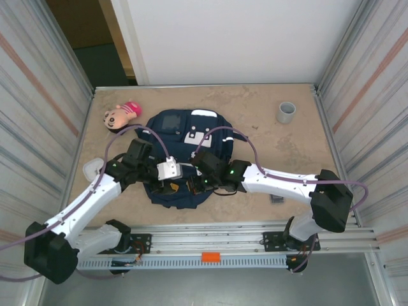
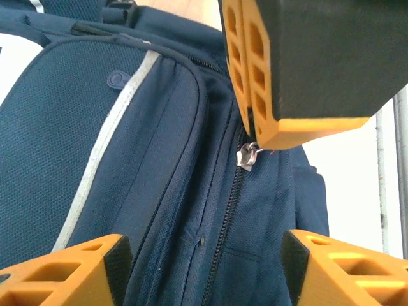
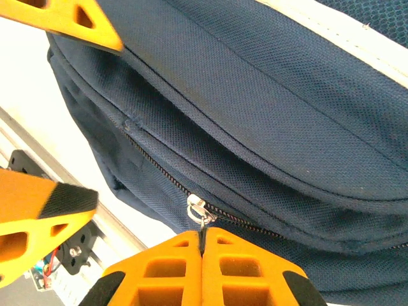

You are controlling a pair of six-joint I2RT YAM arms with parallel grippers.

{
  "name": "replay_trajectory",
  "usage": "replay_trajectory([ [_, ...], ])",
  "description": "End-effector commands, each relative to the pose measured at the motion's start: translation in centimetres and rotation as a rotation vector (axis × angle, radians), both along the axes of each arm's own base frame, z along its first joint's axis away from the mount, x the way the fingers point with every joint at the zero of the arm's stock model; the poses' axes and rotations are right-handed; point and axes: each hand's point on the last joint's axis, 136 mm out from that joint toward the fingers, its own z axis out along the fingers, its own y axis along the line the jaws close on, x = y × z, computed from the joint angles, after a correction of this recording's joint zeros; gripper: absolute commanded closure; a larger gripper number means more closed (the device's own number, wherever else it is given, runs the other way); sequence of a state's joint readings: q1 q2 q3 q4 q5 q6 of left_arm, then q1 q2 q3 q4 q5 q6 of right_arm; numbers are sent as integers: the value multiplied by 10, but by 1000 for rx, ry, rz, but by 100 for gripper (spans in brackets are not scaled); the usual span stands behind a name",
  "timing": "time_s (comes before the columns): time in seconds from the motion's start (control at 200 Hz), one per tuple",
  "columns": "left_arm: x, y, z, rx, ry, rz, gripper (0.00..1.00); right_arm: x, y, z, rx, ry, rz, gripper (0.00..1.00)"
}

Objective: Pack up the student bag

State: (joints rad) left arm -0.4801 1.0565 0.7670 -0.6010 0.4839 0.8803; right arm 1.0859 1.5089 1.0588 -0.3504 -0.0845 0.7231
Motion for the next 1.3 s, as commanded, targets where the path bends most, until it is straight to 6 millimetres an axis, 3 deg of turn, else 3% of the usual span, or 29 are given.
replay_trajectory([
  [0.0, 9, -1, -10, 46, -70, -28, 36, -4, -3, 6, 10, 0, 29, 100],
  [0.145, 10, 4, -27, 122, -100, -43, 49, -3, -3, 7, 13, -2, 25, 100],
  [0.241, 13, 6, -28, 154, -133, -26, 77, -2, -5, 6, 11, -3, 21, 100],
  [0.366, 7, -2, -7, 63, -117, -16, 100, 1, -11, -3, -11, 0, -2, 100],
  [0.511, 0, -10, 14, -76, -92, -14, 100, 3, -13, -14, -39, 9, -23, 100],
  [0.682, -2, -12, 23, -133, -73, -12, 100, 6, -13, -19, -67, -2, -49, 86],
  [0.847, -2, -17, 29, -172, -52, -15, 100, 10, -19, -24, -113, -23, -93, 79],
  [1.042, 1, -15, 31, -173, -57, 6, 100, 13, -34, -26, -168, -45, -147, 86],
  [1.133, 5, -9, 28, -148, -67, 32, 100, 14, -44, -26, -187, -54, -163, 96],
  [1.298, 12, 7, 17, -46, -105, 80, 100, 18, -81, -20, -243, -70, -216, 100],
])
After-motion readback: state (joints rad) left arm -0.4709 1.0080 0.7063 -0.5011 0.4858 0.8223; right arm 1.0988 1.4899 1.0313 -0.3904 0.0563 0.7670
